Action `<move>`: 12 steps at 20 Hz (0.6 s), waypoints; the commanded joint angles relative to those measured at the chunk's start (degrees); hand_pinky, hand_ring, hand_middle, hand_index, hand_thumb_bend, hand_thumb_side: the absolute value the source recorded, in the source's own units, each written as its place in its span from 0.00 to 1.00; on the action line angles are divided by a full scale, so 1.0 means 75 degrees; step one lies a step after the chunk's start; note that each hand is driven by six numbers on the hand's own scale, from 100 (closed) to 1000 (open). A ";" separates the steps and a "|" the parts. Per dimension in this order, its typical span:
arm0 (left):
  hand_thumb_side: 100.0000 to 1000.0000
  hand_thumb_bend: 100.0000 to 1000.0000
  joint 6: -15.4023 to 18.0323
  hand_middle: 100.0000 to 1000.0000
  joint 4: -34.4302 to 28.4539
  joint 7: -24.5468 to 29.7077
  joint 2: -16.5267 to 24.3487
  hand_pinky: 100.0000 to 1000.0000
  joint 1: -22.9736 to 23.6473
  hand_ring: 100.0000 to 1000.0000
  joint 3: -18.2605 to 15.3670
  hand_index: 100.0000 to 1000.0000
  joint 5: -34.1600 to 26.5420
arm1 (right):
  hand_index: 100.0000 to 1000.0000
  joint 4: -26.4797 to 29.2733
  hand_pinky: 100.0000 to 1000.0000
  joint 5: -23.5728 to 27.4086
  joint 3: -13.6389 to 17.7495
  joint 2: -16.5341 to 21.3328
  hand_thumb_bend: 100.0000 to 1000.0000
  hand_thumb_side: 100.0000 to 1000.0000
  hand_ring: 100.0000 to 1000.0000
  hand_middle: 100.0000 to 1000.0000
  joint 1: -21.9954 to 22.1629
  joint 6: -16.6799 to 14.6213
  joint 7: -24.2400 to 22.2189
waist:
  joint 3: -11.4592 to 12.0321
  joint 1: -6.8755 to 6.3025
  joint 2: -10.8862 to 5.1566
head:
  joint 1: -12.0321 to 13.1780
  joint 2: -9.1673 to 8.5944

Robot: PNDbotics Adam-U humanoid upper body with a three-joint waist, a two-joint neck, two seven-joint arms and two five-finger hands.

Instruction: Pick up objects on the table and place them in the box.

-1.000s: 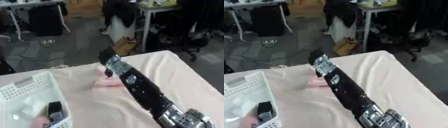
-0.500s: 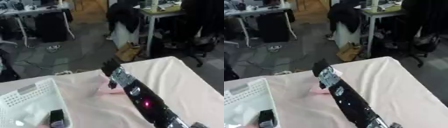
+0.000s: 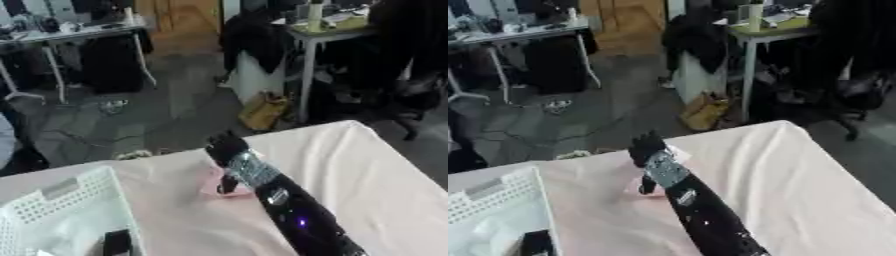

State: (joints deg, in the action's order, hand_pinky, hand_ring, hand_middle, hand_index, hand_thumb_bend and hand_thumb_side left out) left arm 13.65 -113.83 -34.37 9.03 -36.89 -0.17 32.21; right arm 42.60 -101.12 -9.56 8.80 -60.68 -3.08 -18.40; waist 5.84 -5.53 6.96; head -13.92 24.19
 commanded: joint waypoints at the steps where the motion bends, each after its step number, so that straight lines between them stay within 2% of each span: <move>1: 0.81 0.00 -0.0015 0.79 -0.0101 -0.0036 0.0049 0.82 -0.0166 0.92 -0.0075 0.84 0.0002 | 1.00 0.0023 1.00 -0.0011 0.0048 0.0098 0.59 0.37 1.00 1.00 -0.0149 0.0049 0.0155 | 0.0040 -0.0105 0.0042 | -0.0053 -0.0100; 6: 0.81 0.00 -0.0023 0.79 -0.0101 -0.0059 0.0054 0.82 -0.0189 0.92 -0.0091 0.84 0.0005 | 1.00 -0.0101 1.00 0.0026 0.0126 0.0219 0.61 0.38 1.00 1.00 -0.0163 0.0064 0.0242 | 0.0089 -0.0124 0.0076 | -0.0199 -0.0142; 10: 0.81 0.00 -0.0039 0.79 -0.0101 -0.0065 0.0080 0.82 -0.0206 0.92 -0.0099 0.84 0.0014 | 1.00 -0.0181 1.00 0.0501 0.0169 0.0340 0.63 0.37 1.00 1.00 -0.0195 -0.0299 0.0162 | 0.0084 -0.0112 0.0101 | -0.0203 -0.0124; 11: 0.81 0.00 -0.0040 0.79 -0.0101 -0.0064 0.0084 0.82 -0.0215 0.92 -0.0101 0.84 0.0021 | 1.00 -0.0207 1.00 0.0830 0.0212 0.0371 0.66 0.33 1.00 1.00 -0.0235 -0.0527 0.0023 | 0.0072 -0.0088 0.0098 | 0.0050 0.0214; 12: 0.81 0.00 -0.0041 0.79 -0.0101 -0.0063 0.0087 0.82 -0.0224 0.92 -0.0103 0.84 0.0032 | 1.00 -0.0202 1.00 0.1305 0.0253 0.0472 0.66 0.33 1.00 1.00 -0.0313 -0.0822 -0.0219 | 0.0062 -0.0062 0.0092 | 0.0277 0.0521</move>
State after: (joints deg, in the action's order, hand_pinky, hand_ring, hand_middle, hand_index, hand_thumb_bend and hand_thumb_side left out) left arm 13.39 -113.83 -34.66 9.03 -37.29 -0.35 32.28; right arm 40.66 -94.19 -8.33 10.77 -61.19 -7.46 -19.08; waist 6.29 -5.60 7.46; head -13.19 26.47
